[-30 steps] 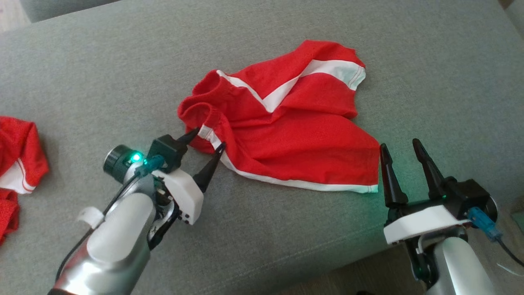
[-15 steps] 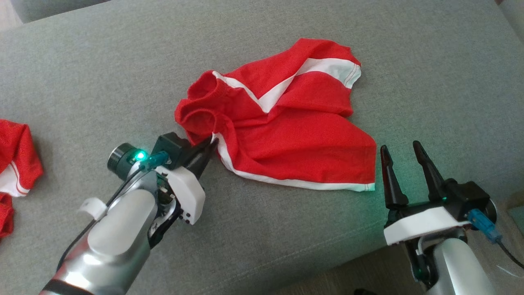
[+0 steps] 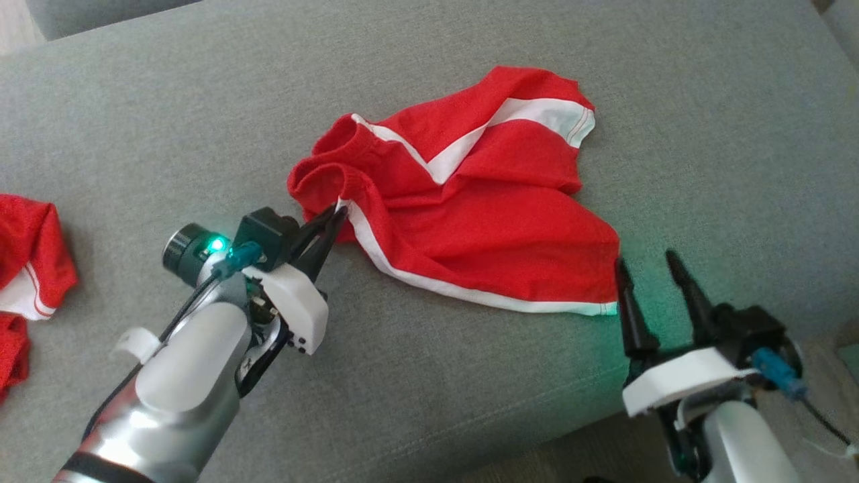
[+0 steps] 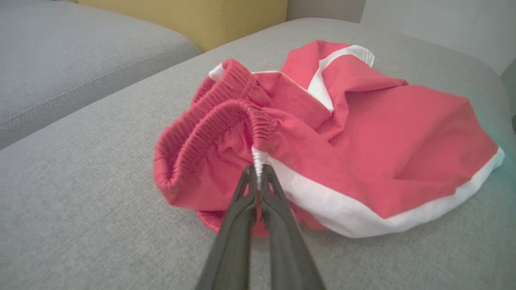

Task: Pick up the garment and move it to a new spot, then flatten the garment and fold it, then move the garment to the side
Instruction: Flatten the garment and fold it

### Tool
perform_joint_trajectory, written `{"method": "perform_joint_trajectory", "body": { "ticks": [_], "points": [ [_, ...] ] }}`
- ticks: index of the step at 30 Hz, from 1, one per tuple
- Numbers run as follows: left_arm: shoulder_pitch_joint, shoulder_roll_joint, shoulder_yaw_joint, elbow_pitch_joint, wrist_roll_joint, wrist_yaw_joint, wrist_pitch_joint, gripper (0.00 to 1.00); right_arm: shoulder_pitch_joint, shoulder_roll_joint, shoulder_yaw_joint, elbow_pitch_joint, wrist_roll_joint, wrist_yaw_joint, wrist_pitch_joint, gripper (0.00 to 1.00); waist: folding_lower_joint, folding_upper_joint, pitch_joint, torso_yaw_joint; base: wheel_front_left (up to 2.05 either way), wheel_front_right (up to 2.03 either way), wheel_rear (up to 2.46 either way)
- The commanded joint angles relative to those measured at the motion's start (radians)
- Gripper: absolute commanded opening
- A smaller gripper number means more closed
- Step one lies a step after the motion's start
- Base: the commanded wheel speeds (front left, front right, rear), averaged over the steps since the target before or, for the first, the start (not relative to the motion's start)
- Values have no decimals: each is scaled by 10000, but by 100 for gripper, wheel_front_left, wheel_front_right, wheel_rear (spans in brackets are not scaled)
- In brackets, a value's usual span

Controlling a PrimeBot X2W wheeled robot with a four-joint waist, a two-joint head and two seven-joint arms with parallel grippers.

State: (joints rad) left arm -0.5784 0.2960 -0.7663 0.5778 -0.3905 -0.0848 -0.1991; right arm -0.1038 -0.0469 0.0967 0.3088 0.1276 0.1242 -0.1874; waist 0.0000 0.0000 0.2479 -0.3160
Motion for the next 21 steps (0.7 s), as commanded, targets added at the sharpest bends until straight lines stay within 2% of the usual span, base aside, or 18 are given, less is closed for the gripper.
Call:
{"method": "perform_joint_trajectory", "body": {
  "ticks": [1, 10, 21],
  "points": [
    [-296, 312, 390, -324, -92, 84, -128, 0, 168, -34, 273, -186, 34, 65, 16, 100, 0, 0, -19, 11, 0, 0, 0],
    [182, 339, 209, -783, -115, 275, -166, 0, 328, -34, 472, 910, 843, 65, 549, 100, 0, 0, -33, 273, 0, 0, 0],
    [143, 416, 136, -1111, -165, 374, -84, 0, -153, -34, 517, 1746, 1293, 65, 414, 100, 0, 0, 6, 500, 0, 0, 0]
  ]
}}
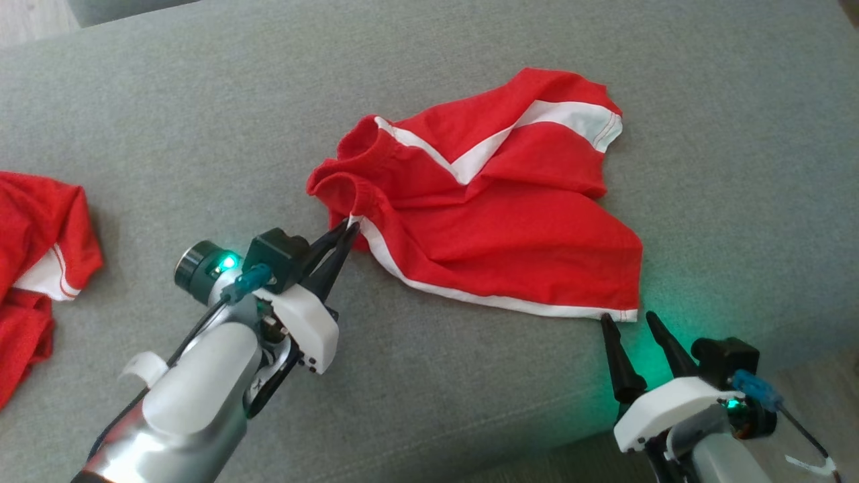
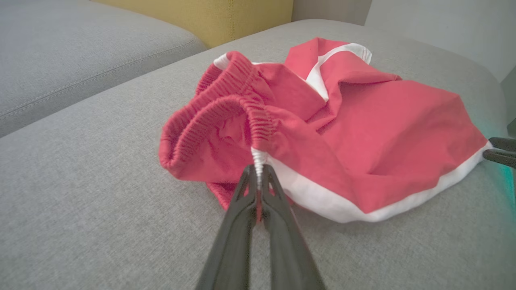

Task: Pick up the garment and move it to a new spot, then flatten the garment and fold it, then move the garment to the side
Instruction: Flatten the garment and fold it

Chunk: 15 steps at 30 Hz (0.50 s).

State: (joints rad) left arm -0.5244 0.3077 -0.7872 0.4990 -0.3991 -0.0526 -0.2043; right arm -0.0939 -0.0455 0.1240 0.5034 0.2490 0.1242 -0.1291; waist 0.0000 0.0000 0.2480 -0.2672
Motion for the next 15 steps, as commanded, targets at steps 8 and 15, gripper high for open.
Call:
{"method": "perform_joint_trajectory", "body": {
  "ticks": [8, 15],
  "points": [
    [-420, 399, 321, -465, -129, 110, 0, 0, -551, -47, 498, 269, 81, 65, -387, 0, 0, 0, -2, 142, 0, 0, 0],
    [-405, 468, 404, -586, -204, 233, -75, 0, -778, -47, 533, -27, -354, 65, -828, 0, 0, 0, -102, 267, 0, 0, 0]
  ]
}}
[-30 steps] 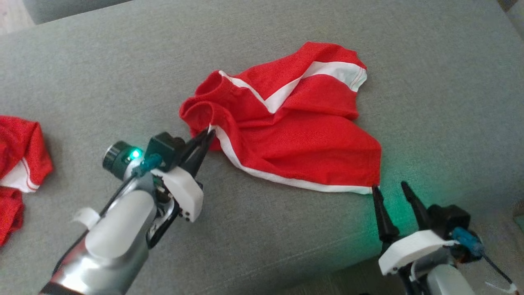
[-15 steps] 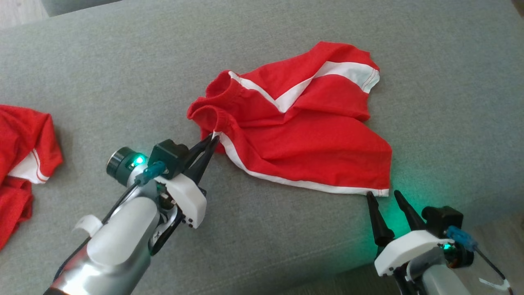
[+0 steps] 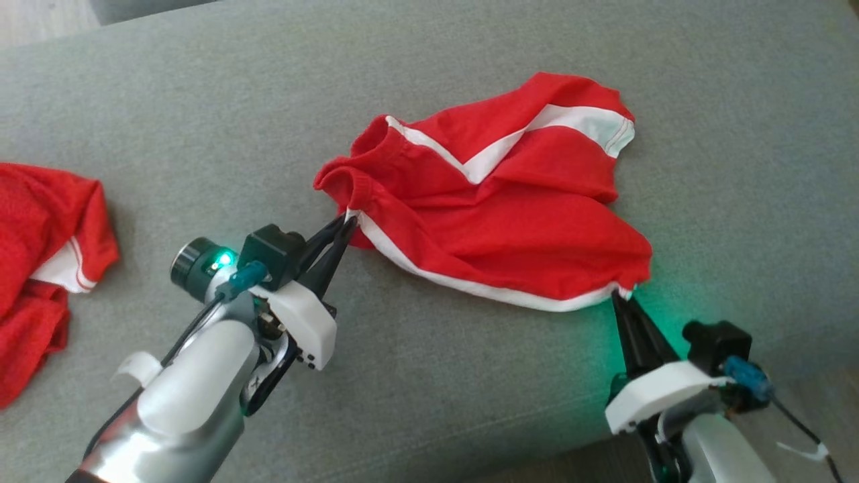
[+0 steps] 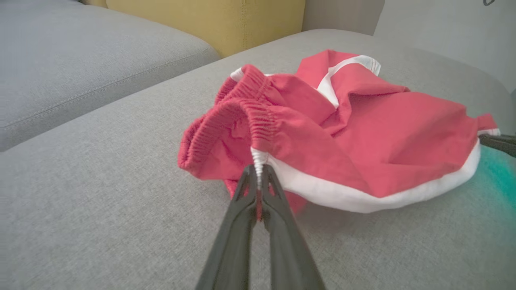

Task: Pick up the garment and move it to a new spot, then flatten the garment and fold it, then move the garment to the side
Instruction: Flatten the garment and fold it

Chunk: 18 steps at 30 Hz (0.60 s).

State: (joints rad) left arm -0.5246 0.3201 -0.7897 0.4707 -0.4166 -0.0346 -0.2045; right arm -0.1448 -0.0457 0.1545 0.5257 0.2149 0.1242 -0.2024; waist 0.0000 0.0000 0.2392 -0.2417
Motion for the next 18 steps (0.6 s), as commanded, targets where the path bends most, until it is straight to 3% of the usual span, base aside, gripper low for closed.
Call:
{"method": "perform_joint_trajectory", "body": {
  "ticks": [1, 9, 18],
  "points": [
    [-406, 357, 456, -343, -42, 81, -98, 0, -308, -45, 212, -387, -99, 65, -158, 0, 0, 0, -48, 46, 0, 0, 0],
    [-556, 545, 820, -1150, -135, 299, -322, 0, -995, -45, -105, -2299, -799, 65, -321, 0, 0, 0, -497, 354, 0, 0, 0],
    [-783, 671, 1863, -3116, -556, 836, -491, 0, -2625, -567, -282, -4432, -1101, 65, 474, 0, 0, 0, -1198, 699, 0, 0, 0]
  ]
}}
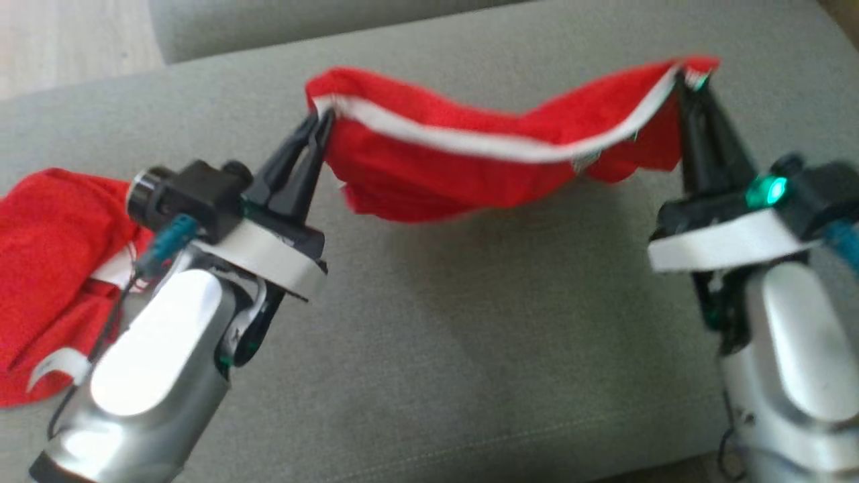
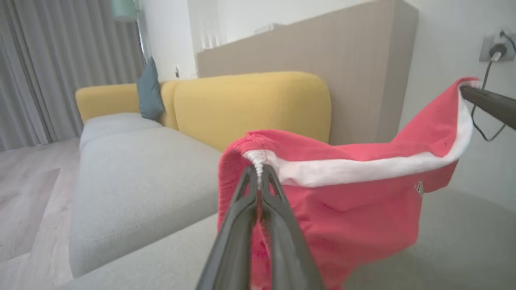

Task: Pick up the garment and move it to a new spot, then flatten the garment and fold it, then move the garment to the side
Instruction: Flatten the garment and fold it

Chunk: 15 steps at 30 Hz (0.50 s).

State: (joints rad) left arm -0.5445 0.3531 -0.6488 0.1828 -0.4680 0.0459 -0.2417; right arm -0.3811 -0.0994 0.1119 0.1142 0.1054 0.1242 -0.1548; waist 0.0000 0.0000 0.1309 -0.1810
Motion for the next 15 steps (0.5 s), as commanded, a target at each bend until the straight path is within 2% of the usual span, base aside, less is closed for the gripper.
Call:
{"method": "perform_joint_trajectory", "body": {
  "ticks": [1, 7, 15],
  "points": [
    [-570, 328, 564, -468, -77, 112, -131, 0, -384, -81, 108, -454, -16, 65, 119, 0, 0, 0, -207, 143, 0, 0, 0],
    [-68, 370, 842, -1629, -74, 569, -163, 0, -148, -97, -276, -1417, -12, 65, 829, 0, 0, 0, -802, 401, 0, 0, 0],
    [1524, 562, 1373, -3644, -490, 1619, -94, 0, 1994, 300, -760, -3388, 99, 65, 1656, 0, 0, 0, -1269, 559, 0, 0, 0]
  ]
}}
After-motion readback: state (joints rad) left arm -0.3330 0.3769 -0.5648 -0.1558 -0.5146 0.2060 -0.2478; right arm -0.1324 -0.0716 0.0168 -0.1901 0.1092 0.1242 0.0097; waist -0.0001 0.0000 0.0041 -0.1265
